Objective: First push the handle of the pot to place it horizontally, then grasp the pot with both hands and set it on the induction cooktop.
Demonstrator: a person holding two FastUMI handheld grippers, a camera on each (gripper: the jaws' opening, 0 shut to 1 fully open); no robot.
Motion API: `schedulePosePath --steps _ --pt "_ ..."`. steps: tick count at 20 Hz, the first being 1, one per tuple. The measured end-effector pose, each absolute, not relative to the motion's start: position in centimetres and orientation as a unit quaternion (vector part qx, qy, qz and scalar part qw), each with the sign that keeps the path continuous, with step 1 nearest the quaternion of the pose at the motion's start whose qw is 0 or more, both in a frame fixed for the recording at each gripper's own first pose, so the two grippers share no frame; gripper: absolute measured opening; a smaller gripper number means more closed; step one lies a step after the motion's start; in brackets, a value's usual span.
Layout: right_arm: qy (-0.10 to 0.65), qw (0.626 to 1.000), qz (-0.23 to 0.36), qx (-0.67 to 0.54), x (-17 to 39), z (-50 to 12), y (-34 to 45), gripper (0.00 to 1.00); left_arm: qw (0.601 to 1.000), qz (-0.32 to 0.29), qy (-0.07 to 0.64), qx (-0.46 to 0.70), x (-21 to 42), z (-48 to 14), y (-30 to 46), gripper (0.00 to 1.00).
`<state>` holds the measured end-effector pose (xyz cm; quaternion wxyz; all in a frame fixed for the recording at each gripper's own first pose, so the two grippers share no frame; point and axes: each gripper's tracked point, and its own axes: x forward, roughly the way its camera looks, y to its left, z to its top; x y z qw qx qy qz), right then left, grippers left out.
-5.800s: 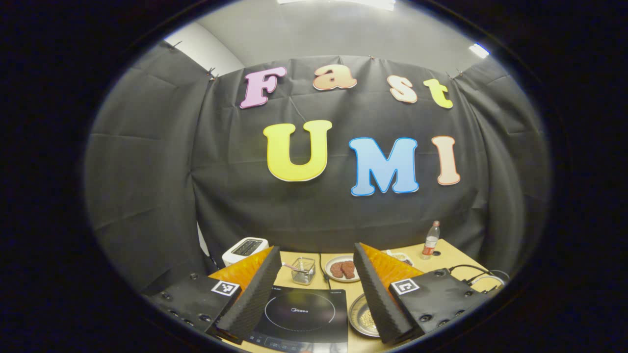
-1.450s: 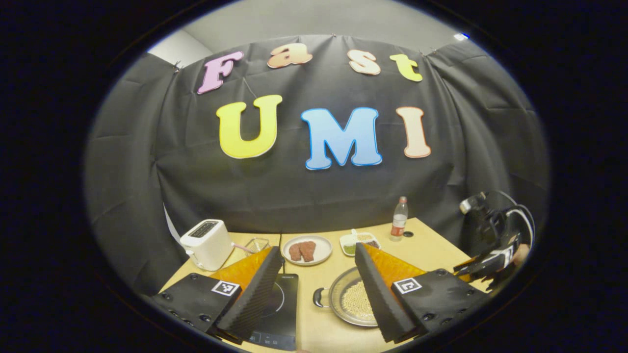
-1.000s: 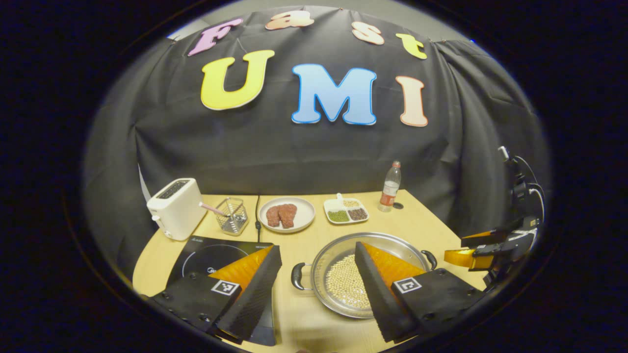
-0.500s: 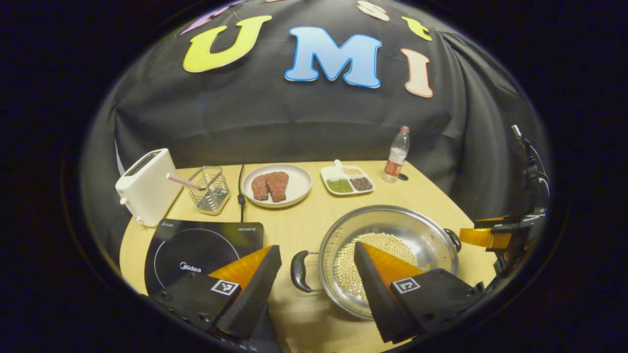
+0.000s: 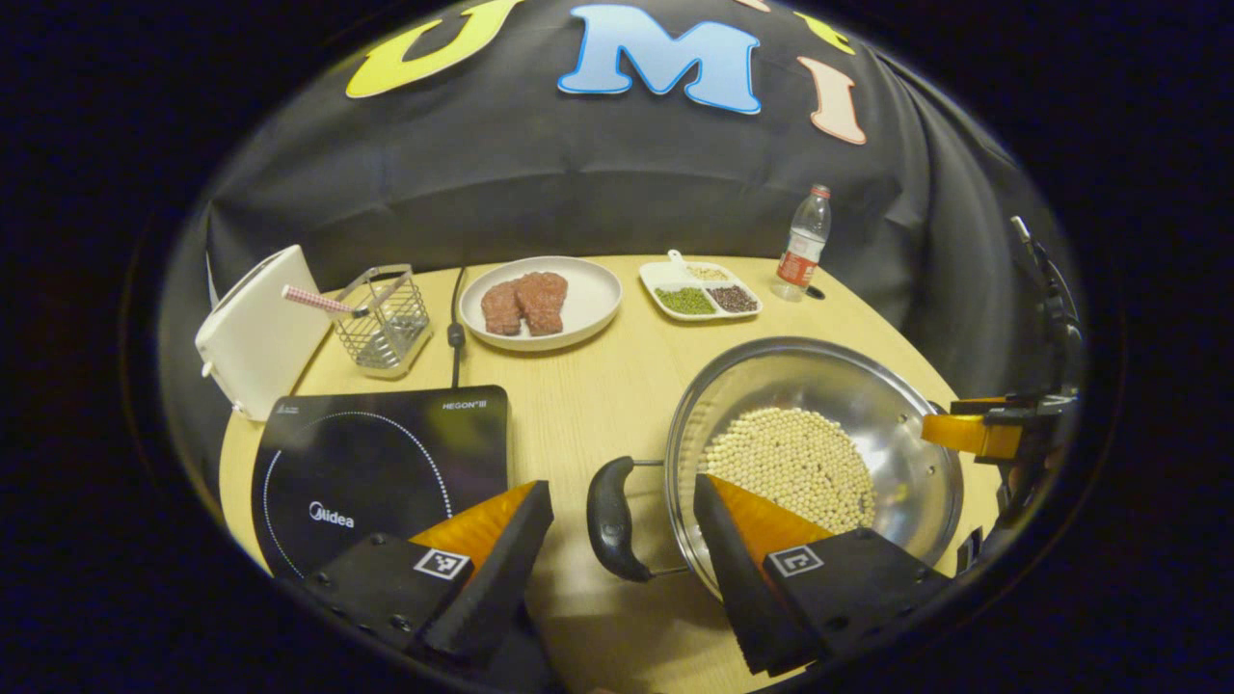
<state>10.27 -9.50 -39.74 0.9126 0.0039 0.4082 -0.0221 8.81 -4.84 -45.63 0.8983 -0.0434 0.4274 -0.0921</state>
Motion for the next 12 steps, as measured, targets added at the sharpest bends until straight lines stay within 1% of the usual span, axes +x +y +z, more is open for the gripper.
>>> schedulePosePath --steps 7,8,9,10,11,12 --pt "0.425 0.904 -0.038 0.012 10.8 -42.3 -9.6 0.93 0.891 -0.097 0.441 -0.049 9.4 -47.8 -4.9 0.96" --pt "0.427 0.903 -0.04 0.013 10.9 -42.6 -9.6 0.9 0.891 -0.099 0.441 -0.05 9.6 -48.0 -5.1 0.92" --pt "0.43 0.902 -0.043 0.015 11.1 -42.9 -9.5 0.9 0.89 -0.104 0.441 -0.05 9.7 -48.0 -5.5 0.93" --pt "0.431 0.901 -0.04 0.024 11.3 -43.0 -9.1 0.9 0.89 -0.107 0.441 -0.048 9.8 -48.1 -5.8 0.83" --pt "0.435 0.899 -0.039 0.027 11.4 -43.5 -8.7 0.87 0.89 -0.112 0.44 -0.044 9.8 -48.2 -6.2 0.79" --pt "0.435 0.899 -0.04 0.022 11.5 -43.4 -8.8 0.77 0.891 -0.109 0.439 -0.035 10.1 -48.6 -6.2 0.75"
